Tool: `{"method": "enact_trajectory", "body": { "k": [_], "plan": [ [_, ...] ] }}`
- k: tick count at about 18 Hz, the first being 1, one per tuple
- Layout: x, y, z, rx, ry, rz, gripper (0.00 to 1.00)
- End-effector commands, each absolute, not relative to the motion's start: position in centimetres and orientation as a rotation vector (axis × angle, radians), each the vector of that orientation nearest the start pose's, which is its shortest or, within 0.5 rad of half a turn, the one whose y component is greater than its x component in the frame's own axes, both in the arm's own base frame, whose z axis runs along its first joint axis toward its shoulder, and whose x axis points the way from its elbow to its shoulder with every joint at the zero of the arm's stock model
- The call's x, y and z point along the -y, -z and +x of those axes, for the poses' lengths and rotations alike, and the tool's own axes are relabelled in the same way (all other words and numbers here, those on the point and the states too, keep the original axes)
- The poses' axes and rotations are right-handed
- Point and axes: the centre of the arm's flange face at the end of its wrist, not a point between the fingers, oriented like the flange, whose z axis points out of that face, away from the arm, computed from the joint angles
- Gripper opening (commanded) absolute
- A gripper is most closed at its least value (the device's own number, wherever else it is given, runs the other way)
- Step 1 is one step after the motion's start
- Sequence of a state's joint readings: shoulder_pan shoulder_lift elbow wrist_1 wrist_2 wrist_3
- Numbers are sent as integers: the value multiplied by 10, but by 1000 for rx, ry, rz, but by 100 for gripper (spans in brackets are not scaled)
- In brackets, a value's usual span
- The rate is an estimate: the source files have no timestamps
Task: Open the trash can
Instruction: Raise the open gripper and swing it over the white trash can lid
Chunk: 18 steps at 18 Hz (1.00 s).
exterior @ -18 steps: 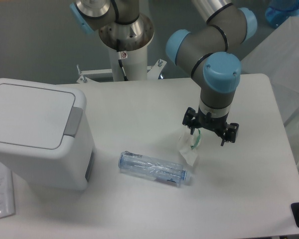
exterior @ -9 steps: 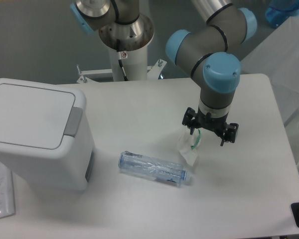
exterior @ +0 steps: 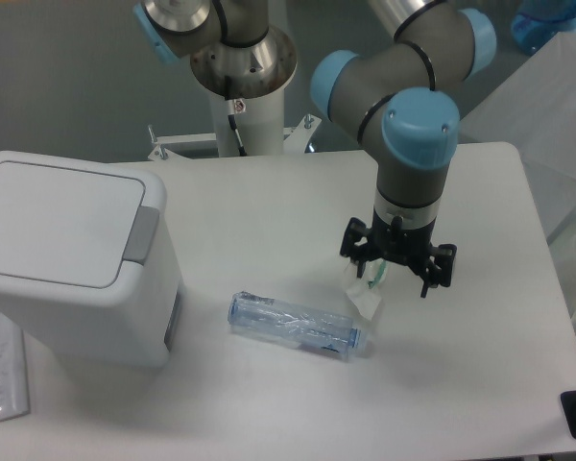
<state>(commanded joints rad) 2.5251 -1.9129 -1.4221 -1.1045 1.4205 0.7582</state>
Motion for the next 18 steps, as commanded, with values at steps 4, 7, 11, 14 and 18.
{"method": "enact_trajectory", "body": {
  "k": [4,7,11,14,18],
  "plan": [
    [-518,-454,-427,408,-86,-2709,100],
    [-536,-494,-402,433,-23,-2598,100],
    [-553,-524,-385,476,157,-2411,100],
    [-557,-538,-371,536,240,-2333,100],
    [-558,-555,-332,526,265,-2323,100]
  ]
}}
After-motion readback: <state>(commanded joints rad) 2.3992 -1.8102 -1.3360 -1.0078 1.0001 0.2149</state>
